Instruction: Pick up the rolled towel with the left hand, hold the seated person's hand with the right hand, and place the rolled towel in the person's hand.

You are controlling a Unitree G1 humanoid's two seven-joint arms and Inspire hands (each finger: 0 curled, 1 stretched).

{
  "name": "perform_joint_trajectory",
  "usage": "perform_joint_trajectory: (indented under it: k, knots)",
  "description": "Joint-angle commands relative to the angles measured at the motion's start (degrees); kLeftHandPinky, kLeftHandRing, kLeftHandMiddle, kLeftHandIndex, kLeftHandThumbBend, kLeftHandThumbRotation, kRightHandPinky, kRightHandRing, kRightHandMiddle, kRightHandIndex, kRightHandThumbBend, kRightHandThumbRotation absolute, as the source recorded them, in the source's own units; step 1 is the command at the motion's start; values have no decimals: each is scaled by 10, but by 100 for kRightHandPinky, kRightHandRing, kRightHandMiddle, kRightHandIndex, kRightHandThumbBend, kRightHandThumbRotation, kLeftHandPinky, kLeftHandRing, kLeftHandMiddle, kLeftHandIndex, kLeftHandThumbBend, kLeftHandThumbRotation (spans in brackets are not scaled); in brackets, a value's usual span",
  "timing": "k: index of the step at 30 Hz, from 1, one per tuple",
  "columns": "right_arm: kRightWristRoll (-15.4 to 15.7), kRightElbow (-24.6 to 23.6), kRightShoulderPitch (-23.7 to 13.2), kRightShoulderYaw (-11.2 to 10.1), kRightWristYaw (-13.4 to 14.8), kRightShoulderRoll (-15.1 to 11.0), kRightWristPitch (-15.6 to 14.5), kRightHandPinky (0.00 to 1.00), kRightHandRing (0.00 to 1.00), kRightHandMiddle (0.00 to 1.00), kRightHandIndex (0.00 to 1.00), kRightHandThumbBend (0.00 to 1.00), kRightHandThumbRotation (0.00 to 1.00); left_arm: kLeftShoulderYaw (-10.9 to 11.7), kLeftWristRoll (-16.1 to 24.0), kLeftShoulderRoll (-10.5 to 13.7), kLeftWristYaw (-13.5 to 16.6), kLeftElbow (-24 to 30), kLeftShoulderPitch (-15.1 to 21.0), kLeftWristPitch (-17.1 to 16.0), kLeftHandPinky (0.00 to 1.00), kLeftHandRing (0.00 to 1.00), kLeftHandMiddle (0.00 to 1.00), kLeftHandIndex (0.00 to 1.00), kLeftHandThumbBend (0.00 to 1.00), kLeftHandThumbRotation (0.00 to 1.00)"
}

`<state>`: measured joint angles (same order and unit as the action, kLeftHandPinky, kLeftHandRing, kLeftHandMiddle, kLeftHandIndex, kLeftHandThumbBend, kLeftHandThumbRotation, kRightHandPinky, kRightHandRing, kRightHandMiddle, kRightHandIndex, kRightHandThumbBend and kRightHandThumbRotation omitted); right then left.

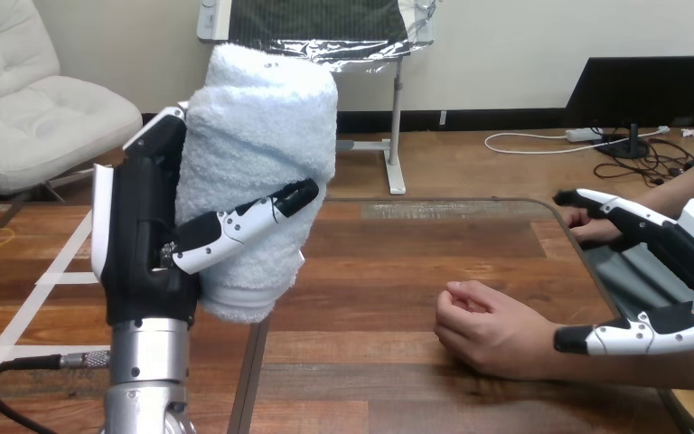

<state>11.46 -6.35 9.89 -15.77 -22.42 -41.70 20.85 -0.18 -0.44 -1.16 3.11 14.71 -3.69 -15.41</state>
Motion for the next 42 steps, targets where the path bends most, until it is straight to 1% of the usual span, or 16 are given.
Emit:
perform_joint_trajectory:
  k: [1, 8, 12, 23, 27, 30, 35, 42]
  knots:
    - [5, 21, -46, 5, -4, -25, 17, 74, 87, 88, 89, 100, 44, -3, -8, -6, -3, 43, 20, -13, 19, 26, 33, 38, 46, 0]
    - [14, 41, -55, 14, -13, -36, 14, 72, 86, 87, 89, 100, 44, -3, -19, -10, -7, 47, 20, -13, 19, 25, 33, 38, 46, 0]
    - [23, 55, -61, 20, -14, -39, 22, 72, 85, 87, 88, 100, 43, -2, -24, -11, -10, 46, 20, -17, 19, 25, 33, 38, 46, 0]
    - [45, 78, -73, 37, -19, -48, 17, 75, 85, 87, 88, 100, 36, 0, -21, -12, -12, 49, 18, -17, 19, 25, 33, 38, 45, 0]
    - [51, 90, -79, 44, -17, -48, 23, 76, 85, 87, 86, 100, 32, 1, -24, -11, -14, 49, 17, -16, 19, 26, 33, 38, 46, 0]
    - [58, 98, -82, 49, -15, -49, 28, 76, 85, 86, 86, 100, 31, 2, -28, -11, -17, 48, 17, -17, 19, 26, 33, 38, 46, 0]
    - [69, 109, -89, 58, -13, -50, 34, 77, 84, 86, 85, 100, 31, 4, -29, -10, -18, 44, 18, -19, 19, 26, 33, 38, 46, 0]
    - [93, 130, -102, 73, -5, -49, 46, 79, 83, 85, 83, 100, 32, 6, -29, -13, -17, 45, 17, -15, 19, 26, 33, 38, 47, 0]
